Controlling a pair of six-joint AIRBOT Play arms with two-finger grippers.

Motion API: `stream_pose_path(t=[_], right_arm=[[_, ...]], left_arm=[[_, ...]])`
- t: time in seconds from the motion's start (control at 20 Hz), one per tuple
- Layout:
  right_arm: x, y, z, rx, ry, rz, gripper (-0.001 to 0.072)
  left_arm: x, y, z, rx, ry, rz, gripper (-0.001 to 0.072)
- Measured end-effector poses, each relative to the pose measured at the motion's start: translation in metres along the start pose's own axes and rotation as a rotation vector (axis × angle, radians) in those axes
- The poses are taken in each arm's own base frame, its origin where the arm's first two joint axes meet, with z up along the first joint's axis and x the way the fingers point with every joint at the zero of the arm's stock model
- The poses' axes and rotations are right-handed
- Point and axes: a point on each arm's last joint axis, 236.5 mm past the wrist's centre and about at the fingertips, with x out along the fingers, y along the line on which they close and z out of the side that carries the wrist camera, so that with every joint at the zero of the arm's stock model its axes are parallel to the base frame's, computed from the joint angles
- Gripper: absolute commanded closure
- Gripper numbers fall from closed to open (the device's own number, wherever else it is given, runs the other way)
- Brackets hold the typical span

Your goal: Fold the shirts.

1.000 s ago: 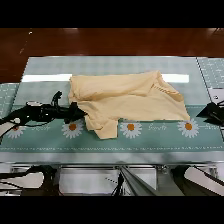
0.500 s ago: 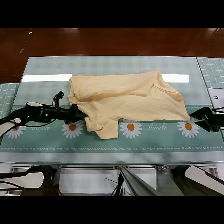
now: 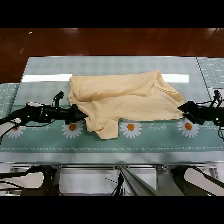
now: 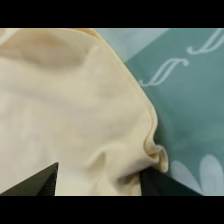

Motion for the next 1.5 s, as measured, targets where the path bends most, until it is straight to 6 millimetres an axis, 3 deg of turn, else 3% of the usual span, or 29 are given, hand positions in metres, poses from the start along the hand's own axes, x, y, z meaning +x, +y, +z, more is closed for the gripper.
stream_pose_path(t=[0.05, 0.1, 0.25, 0.3, 0.5, 0.65, 0.7, 0.8, 0.9, 1.0, 1.1, 1.2, 1.3, 1.4, 1.5], right_arm=[[0.005, 0.002, -0.001, 0.008, 0.003, 0.000, 0.0147], [0.010, 0.005, -0.004, 0.017, 0.013, 0.004, 0.0216], [0.029, 0.013, -0.028, 0.035, 0.110, 0.014, 0.0627], [0.033, 0.022, -0.036, 0.074, 0.138, 0.045, 0.0683], [0.034, 0.030, -0.039, -0.009, 0.185, 0.045, 0.0684], [0.014, 0.042, -0.030, -0.180, 0.214, 0.038, 0.0684], [0.003, 0.058, -0.016, -0.207, 0.172, 0.069, 0.0684], [-0.031, 0.091, 0.008, -0.297, 0.096, 0.117, 0.0685], [-0.079, 0.131, 0.042, -0.391, -0.060, 0.163, 0.0685], [-0.143, 0.173, 0.068, -0.488, -0.239, 0.202, 0.0685], [-0.208, 0.208, 0.084, -0.554, -0.418, 0.236, 0.0685], [-0.285, 0.244, 0.090, -0.600, -0.623, 0.285, 0.0685], [-0.356, 0.272, 0.086, -0.625, -0.806, 0.334, 0.0685], [-0.419, 0.291, 0.073, -0.640, -0.959, 0.380, 0.0685], [-0.470, 0.301, 0.056, -0.649, -1.075, 0.403, 0.0685]], left_arm=[[0.000, 0.000, 0.000, 0.000, 0.000, 0.000, 0.0681], [0.000, 0.000, 0.000, 0.000, 0.000, -0.001, 0.0681], [0.000, -0.002, 0.001, -0.005, -0.005, -0.009, 0.0681], [0.000, -0.003, 0.002, -0.006, -0.008, -0.013, 0.0681], [0.000, -0.008, 0.005, -0.017, -0.020, -0.030, 0.0682], [-0.006, -0.024, 0.012, 0.021, -0.029, -0.058, 0.0684], [-0.012, -0.037, 0.015, 0.054, -0.032, -0.078, 0.0684], [-0.030, -0.072, 0.025, 0.152, -0.063, -0.122, 0.0684], [-0.060, -0.121, 0.037, 0.293, -0.134, -0.162, 0.0684], [-0.110, -0.188, 0.047, 0.474, -0.266, -0.201, 0.0684], [-0.172, -0.257, 0.045, 0.654, -0.434, -0.231, 0.0684], [-0.249, -0.330, 0.025, 0.854, -0.650, -0.252, 0.0684], [-0.319, -0.387, -0.013, 1.044, -0.852, -0.224, 0.0684], [-0.377, -0.429, -0.060, 1.200, -1.042, -0.165, 0.0684], [-0.415, -0.450, -0.102, 1.274, -1.169, -0.086, 0.0684]])
